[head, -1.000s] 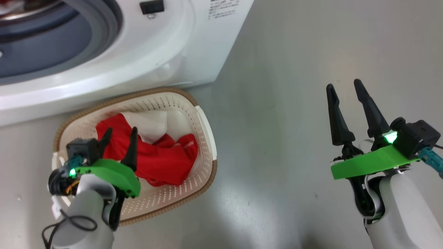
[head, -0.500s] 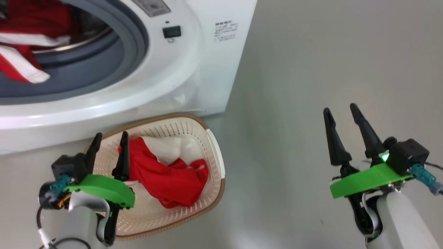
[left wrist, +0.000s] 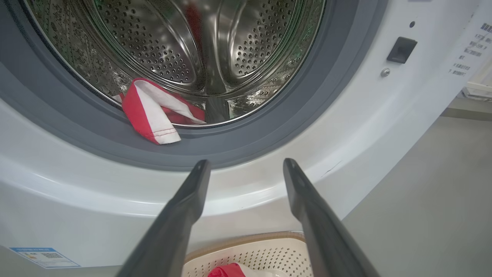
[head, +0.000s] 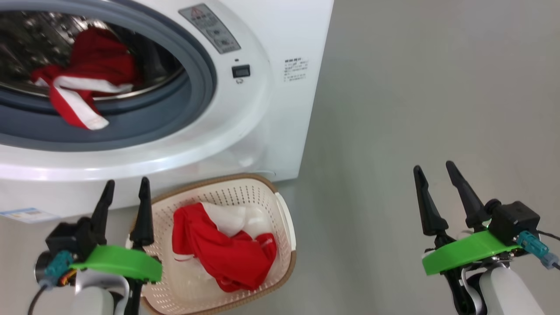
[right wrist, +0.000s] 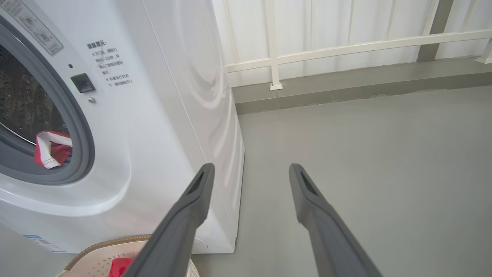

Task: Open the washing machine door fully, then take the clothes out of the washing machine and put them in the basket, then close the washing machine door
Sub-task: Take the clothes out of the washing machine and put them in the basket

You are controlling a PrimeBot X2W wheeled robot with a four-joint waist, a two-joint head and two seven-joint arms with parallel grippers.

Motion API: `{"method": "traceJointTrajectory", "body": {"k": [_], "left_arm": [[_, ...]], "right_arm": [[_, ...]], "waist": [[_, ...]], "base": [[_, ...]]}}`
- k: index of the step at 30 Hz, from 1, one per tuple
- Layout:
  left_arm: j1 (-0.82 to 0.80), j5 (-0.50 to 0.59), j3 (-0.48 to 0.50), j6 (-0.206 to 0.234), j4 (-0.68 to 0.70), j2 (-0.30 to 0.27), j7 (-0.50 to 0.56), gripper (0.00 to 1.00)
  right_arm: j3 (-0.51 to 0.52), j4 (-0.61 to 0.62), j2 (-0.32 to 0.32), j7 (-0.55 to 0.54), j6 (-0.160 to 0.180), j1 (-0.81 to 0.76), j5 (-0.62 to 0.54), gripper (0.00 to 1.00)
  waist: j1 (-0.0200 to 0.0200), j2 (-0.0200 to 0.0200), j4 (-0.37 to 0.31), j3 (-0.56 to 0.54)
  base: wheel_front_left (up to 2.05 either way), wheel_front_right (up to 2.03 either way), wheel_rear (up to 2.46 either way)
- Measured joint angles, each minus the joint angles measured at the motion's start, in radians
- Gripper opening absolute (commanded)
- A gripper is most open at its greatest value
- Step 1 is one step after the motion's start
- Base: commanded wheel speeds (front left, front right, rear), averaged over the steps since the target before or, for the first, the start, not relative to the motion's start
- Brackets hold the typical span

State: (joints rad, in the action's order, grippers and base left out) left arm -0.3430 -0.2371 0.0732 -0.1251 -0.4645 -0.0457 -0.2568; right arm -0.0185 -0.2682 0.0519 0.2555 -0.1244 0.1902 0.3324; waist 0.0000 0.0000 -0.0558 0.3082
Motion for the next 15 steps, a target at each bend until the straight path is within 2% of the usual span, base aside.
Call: {"method": "traceJointTrajectory", "body": {"k": [15], "left_arm": [[0.192,0.045,0.004,0.0,0.242,0.002,0.0,1.0]], "right_arm": [[0.009,-0.002,0.006,0.0,0.0,-0.105,0.0,1.0]], "waist": [[-0.0001,0.0,0.033,-0.126]], "base": [[0.0,0.0,0.0]]}}
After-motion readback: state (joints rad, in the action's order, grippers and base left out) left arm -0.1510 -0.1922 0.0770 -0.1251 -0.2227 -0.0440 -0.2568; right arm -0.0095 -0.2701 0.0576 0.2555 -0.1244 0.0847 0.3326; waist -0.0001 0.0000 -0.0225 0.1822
